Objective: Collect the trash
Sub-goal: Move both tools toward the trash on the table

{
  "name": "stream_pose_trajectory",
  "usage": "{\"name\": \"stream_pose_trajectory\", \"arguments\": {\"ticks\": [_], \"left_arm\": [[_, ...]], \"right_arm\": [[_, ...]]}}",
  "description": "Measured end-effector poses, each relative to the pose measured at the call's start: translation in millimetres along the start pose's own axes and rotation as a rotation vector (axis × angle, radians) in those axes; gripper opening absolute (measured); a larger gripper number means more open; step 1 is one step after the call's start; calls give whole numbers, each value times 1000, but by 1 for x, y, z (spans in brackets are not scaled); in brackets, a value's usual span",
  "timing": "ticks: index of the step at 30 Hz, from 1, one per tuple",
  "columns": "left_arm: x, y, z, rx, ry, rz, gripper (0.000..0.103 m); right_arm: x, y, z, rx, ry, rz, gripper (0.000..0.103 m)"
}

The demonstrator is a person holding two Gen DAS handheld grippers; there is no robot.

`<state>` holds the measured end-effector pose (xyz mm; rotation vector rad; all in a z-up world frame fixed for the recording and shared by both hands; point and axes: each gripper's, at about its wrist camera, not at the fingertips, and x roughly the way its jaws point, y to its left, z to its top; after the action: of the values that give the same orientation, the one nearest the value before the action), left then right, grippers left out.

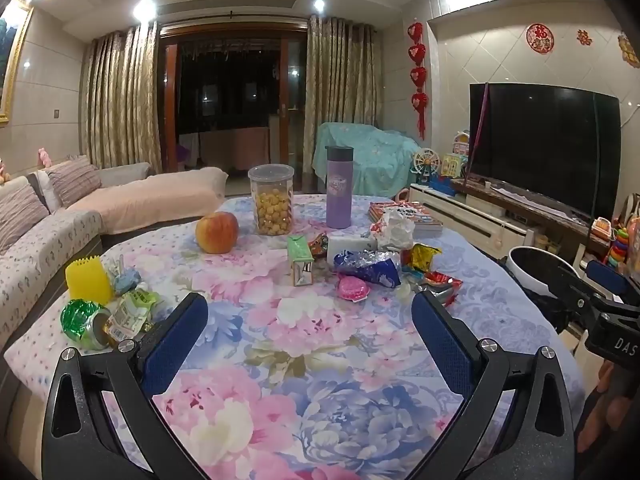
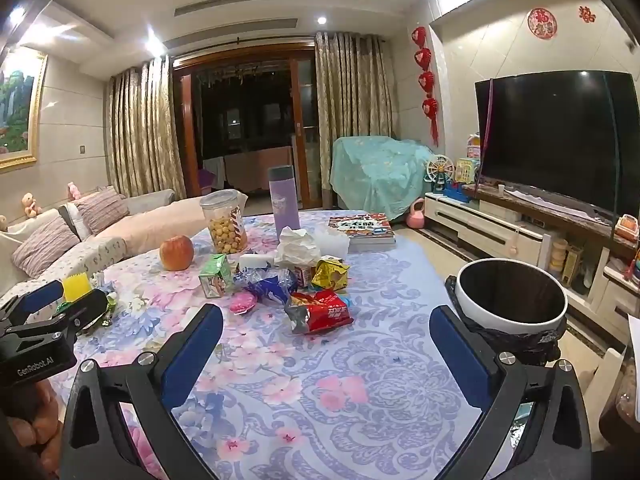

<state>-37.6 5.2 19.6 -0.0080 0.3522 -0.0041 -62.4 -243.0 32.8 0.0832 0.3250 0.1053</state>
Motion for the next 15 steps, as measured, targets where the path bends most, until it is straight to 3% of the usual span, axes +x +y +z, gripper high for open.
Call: {"name": "stream_pose_trajectory", "arguments": {"ticks": [15], "left_arm": [[2,0,0,3,5,-2,103]], "right_arm": [[-5,6,1,-3,4,5,103]]}}
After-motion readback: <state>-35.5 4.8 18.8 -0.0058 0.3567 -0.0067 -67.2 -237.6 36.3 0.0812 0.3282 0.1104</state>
